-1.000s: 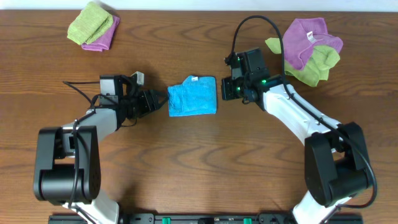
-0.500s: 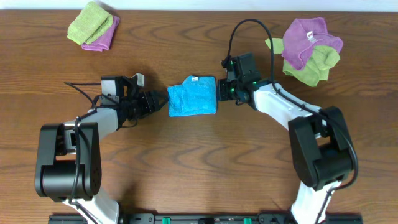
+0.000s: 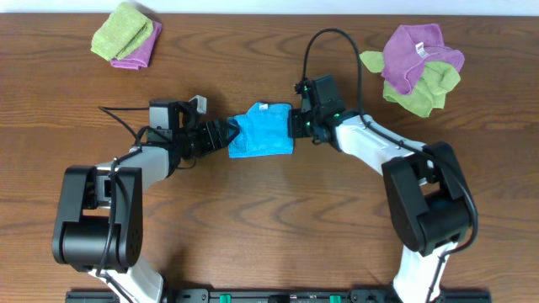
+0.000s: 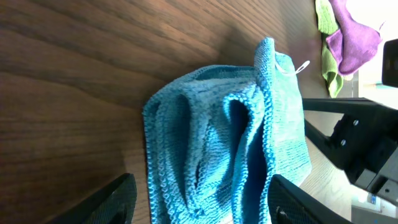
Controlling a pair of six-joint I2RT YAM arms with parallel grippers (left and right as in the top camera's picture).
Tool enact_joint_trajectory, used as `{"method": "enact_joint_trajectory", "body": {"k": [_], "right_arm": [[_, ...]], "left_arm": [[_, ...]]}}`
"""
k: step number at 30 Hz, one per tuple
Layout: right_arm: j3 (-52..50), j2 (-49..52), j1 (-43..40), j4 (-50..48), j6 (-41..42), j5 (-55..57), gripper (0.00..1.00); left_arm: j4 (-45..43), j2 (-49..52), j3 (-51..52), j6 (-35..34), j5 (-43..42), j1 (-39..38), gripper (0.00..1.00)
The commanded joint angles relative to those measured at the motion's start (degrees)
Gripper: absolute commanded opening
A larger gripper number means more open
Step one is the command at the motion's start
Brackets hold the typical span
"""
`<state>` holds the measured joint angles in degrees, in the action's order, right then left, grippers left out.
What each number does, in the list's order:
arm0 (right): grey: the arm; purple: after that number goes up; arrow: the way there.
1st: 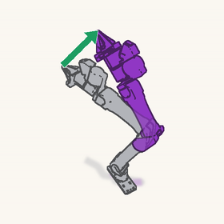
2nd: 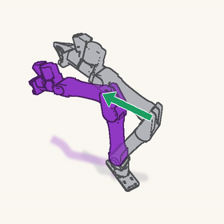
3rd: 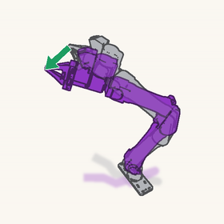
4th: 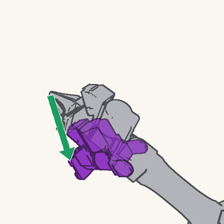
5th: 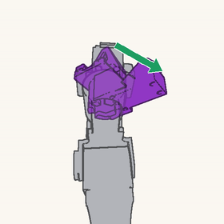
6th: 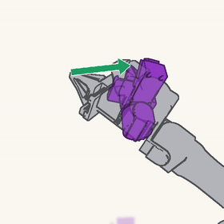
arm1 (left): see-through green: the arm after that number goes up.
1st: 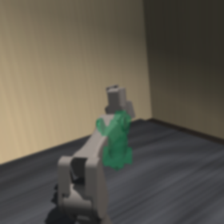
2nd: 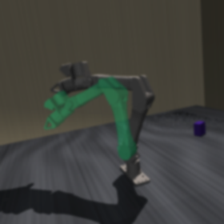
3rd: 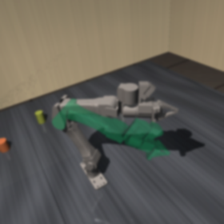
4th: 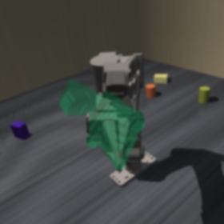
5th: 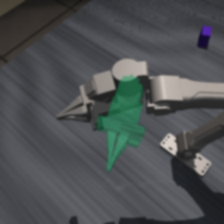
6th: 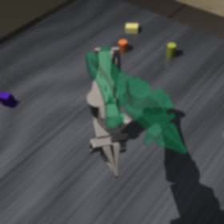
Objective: Fold the cloth
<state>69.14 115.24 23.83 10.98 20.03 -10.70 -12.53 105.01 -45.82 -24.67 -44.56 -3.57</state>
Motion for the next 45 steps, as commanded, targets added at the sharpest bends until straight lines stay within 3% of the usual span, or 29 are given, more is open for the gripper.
{"method": "enact_joint_trajectory", "body": {"k": [1,18,29,45], "right_arm": [[0.13,1.14,2.03,-0.81,0.98,0.15,0.01],[0.15,1.14,3.56,-1.36,2.67,-0.7,0.01],[0.15,1.14,3.54,-1.31,2.6,-0.68,0.02],[0.15,1.14,3.58,-1.36,2.64,-3.3,0.01]], "left_arm": [[-0.17,0.46,-0.04,-0.24,1.27,-0.37,0.69],[2.25,0.66,-0.04,2.43,3.21,-1.49,0.68],[2.45,0.61,-0.04,2.84,1.27,2.49,0.64],[6.47,0.98,-0.04,5.4,9.7,-0.31,0.71]]}}
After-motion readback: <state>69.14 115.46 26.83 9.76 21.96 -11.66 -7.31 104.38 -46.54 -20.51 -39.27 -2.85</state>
